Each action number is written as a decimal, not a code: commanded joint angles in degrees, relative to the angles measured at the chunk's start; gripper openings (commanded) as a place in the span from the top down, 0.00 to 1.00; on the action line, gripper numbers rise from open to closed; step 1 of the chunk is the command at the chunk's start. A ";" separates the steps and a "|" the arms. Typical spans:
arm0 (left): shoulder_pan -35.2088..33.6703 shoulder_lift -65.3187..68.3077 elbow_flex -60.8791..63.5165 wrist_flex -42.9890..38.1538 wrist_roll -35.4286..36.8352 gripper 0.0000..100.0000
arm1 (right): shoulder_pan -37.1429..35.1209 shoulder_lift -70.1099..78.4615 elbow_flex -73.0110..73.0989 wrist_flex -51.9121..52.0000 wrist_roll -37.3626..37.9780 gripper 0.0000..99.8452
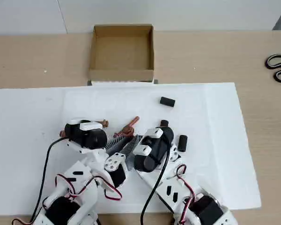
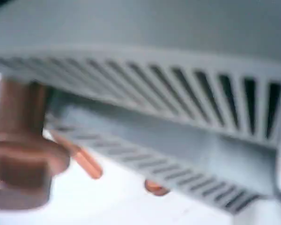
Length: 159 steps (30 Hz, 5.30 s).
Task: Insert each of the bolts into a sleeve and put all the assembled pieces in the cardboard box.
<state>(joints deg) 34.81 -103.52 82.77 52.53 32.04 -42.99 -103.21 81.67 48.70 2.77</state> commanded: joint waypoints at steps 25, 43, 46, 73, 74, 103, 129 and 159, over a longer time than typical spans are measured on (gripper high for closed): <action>-2.20 -0.26 -3.65 4.66 -4.04 0.80 | 0.48 -0.57 -1.05 -1.45 1.49 1.00; -26.90 -0.35 -7.52 10.02 -18.55 0.99 | 11.56 -0.66 0.70 -1.36 1.41 1.00; -29.27 -0.44 -1.63 9.76 -22.77 0.99 | 14.81 -0.66 1.32 -1.36 1.41 1.00; -29.80 -0.53 10.07 9.67 -24.53 0.99 | 27.30 31.34 -23.30 -14.90 -7.91 1.00; -29.80 -0.53 10.07 9.67 -24.53 0.99 | 27.30 36.26 -26.55 -16.13 -8.18 1.00; -29.89 -0.53 10.07 9.76 -24.26 0.99 | 24.84 144.66 -133.10 -17.89 -4.84 1.00; -31.47 -0.53 10.07 9.76 -24.09 0.99 | 22.90 151.52 -143.74 1.45 -0.18 0.83; -31.74 -0.53 10.07 9.76 -24.09 0.99 | 29.23 144.92 -149.36 50.77 19.78 0.87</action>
<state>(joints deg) 3.43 -103.43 92.88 62.46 7.78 -14.07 49.32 -71.30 98.73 15.43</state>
